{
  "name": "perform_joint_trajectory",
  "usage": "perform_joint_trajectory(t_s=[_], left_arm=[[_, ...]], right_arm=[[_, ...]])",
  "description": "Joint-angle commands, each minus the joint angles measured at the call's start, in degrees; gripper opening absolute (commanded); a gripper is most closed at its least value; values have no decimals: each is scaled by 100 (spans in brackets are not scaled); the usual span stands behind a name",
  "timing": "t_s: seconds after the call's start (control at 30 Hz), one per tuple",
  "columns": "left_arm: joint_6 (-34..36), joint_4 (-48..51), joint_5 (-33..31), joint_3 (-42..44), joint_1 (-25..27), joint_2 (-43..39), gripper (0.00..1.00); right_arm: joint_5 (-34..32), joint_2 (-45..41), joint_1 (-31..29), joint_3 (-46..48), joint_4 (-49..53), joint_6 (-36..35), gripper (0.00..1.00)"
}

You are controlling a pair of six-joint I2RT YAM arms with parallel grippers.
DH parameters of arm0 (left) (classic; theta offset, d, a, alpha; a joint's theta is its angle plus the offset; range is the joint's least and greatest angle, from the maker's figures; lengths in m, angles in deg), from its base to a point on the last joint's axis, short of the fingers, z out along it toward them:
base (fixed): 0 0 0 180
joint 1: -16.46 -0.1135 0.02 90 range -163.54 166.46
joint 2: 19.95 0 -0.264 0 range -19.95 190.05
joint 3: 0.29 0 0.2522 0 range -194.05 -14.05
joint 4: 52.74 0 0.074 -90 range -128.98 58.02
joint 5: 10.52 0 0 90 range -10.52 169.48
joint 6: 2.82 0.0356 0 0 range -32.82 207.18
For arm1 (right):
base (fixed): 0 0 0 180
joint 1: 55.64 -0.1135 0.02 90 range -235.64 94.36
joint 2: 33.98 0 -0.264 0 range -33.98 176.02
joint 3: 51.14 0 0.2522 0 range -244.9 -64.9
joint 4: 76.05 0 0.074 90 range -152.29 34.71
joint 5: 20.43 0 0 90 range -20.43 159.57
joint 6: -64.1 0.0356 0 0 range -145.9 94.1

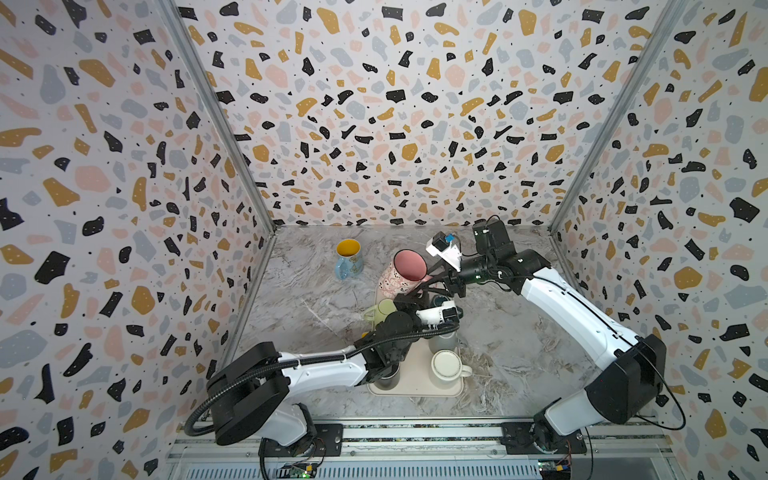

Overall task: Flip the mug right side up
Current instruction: 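Open and withdraw the left gripper while the right gripper holds the pink mug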

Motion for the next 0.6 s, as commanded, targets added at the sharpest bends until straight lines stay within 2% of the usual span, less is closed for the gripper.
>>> perform_joint_trajectory(t_s=[0.0, 0.2, 0.3, 0.37, 0.5, 0.57], left_arm=[[278, -897, -78, -48, 45, -87, 0], [337, -948, -69, -53, 55, -66, 0], [375, -983, -86, -58, 55, -46, 0], [391, -1002, -96, -67, 55, -43, 0], [385, -1074, -137, -66, 60, -19, 0], [396, -1192, -206, -57, 64, 11, 0]], right_arm=[[38, 34, -33, -243, 186, -12, 41], [-13, 124, -47, -273, 211, 19, 37], [-65, 151, -51, -278, 229, 38, 32], [-85, 185, -61, -278, 235, 48, 24], [-157, 206, -89, -262, 237, 78, 0], [-195, 206, -106, -244, 229, 90, 0]])
